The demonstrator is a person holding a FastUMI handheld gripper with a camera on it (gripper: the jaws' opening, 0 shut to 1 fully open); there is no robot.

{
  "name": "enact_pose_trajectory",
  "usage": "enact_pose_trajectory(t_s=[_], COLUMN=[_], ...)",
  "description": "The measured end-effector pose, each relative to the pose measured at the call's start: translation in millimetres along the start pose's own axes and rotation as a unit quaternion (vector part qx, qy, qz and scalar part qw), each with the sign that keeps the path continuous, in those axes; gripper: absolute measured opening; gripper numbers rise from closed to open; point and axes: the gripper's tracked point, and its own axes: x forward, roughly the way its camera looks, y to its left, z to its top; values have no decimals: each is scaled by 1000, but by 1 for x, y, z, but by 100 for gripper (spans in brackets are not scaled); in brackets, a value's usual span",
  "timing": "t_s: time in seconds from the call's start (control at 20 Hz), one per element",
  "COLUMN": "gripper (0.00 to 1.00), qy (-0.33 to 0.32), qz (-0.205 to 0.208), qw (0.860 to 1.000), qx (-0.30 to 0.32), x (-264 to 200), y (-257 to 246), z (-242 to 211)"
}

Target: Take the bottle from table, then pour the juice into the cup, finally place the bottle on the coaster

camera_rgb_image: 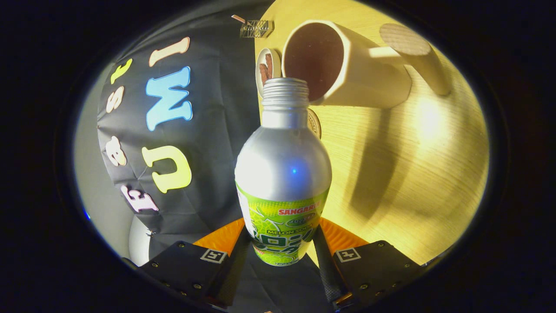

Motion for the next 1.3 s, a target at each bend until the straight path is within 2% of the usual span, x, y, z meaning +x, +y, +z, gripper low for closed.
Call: enact_pose_trajectory(t_s=[1.3], gripper=[76], qy=[30], qz=[15], qw=[996], qx=[82], x=[5], y=[14], z=[0])
